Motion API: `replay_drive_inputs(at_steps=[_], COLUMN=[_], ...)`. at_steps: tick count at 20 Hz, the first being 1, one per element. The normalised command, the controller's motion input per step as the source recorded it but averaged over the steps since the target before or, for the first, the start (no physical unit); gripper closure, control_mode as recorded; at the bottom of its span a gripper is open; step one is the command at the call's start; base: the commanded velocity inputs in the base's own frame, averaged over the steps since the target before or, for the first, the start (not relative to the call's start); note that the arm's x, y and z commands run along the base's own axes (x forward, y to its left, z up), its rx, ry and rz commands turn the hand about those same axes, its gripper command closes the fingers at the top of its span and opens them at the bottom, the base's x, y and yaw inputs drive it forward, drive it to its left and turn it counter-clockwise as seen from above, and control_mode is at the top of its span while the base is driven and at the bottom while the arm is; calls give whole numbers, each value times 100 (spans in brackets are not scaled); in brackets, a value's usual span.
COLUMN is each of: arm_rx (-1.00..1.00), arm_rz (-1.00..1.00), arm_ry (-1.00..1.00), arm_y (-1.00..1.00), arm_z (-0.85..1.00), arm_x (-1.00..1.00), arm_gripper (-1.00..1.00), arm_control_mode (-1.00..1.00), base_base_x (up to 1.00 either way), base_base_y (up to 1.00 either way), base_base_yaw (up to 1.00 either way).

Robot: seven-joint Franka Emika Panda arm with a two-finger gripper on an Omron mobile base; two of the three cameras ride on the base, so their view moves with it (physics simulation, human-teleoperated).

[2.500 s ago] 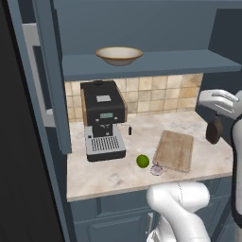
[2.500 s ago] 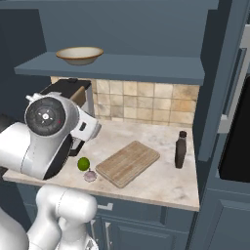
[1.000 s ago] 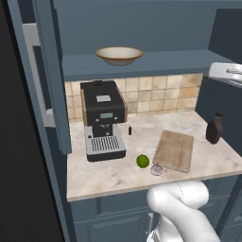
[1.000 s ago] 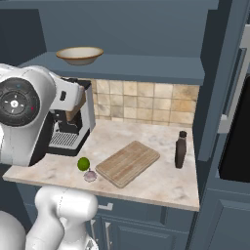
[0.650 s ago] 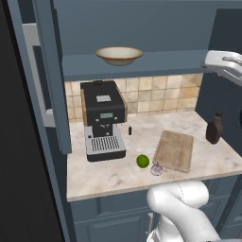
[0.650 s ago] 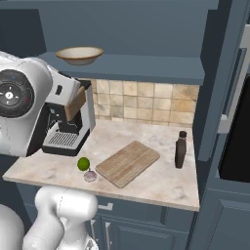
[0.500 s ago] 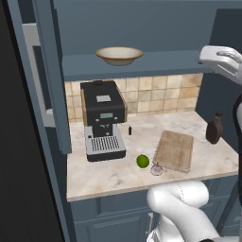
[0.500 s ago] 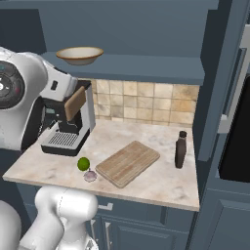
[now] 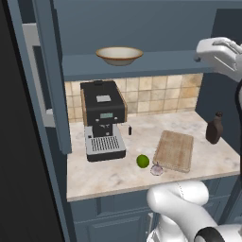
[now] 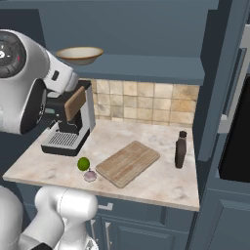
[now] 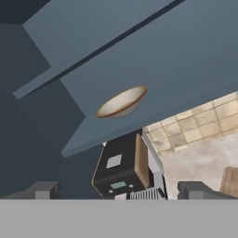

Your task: Open the cabinet. Place the bowl and condiment on the counter. Then place the lime and garlic on the cutting board.

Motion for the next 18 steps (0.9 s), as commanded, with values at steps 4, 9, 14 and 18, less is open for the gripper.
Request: replay_drive_inputs(at_steps=[4, 9, 14, 18], arm_rx=[0, 0, 0, 0], arm_rz=[0, 0, 0, 0], arm_ry=[3, 2, 3, 0], arm_y=[0, 0, 0, 0], arm_z=[0, 0, -11, -13], arm_x=[21, 24, 17, 19], arm_gripper=[-100, -100, -100, -100], arm_control_mode=[-100, -100, -100, -100], base_base_x=[0, 0, 0, 0], base_base_y=[0, 0, 0, 0], base_base_yaw=[0, 0, 0, 0])
